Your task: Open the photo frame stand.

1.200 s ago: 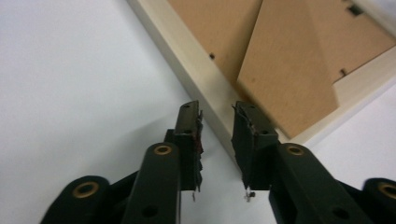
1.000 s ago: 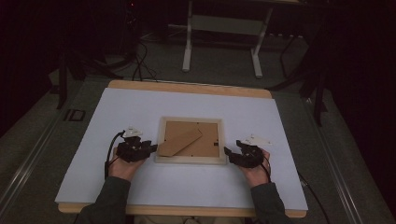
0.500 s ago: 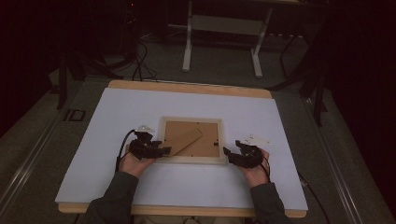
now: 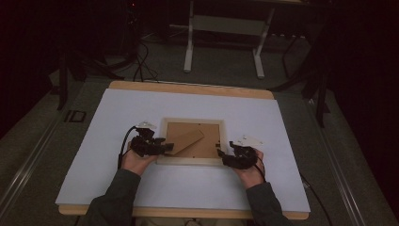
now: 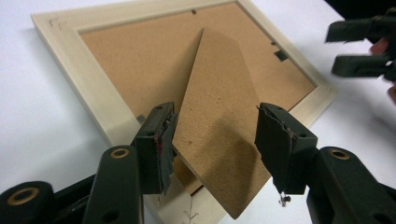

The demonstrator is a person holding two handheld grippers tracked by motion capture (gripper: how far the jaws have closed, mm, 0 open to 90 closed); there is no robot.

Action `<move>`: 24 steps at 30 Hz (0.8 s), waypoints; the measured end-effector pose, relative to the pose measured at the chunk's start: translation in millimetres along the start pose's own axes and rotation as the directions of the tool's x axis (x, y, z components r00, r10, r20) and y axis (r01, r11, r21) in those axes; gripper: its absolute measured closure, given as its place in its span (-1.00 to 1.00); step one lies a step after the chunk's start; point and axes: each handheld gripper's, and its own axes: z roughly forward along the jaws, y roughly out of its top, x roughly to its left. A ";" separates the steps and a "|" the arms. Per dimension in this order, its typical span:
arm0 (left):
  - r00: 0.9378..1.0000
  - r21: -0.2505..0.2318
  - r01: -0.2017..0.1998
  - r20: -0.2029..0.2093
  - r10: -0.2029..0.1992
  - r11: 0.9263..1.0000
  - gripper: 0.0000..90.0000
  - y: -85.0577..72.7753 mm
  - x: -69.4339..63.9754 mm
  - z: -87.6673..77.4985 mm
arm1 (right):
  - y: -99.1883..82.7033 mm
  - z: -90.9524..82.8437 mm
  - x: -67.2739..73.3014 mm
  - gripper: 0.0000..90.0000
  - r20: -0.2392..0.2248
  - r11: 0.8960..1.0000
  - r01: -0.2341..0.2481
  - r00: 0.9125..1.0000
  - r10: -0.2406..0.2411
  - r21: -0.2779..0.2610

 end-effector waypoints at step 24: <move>1.000 0.002 0.023 0.009 -0.023 1.000 0.16 16.5 -4.0 1.8 | 35.2 77.8 51.9 -0.29 -0.010 0.991 0.119 0.993 -0.119 0.066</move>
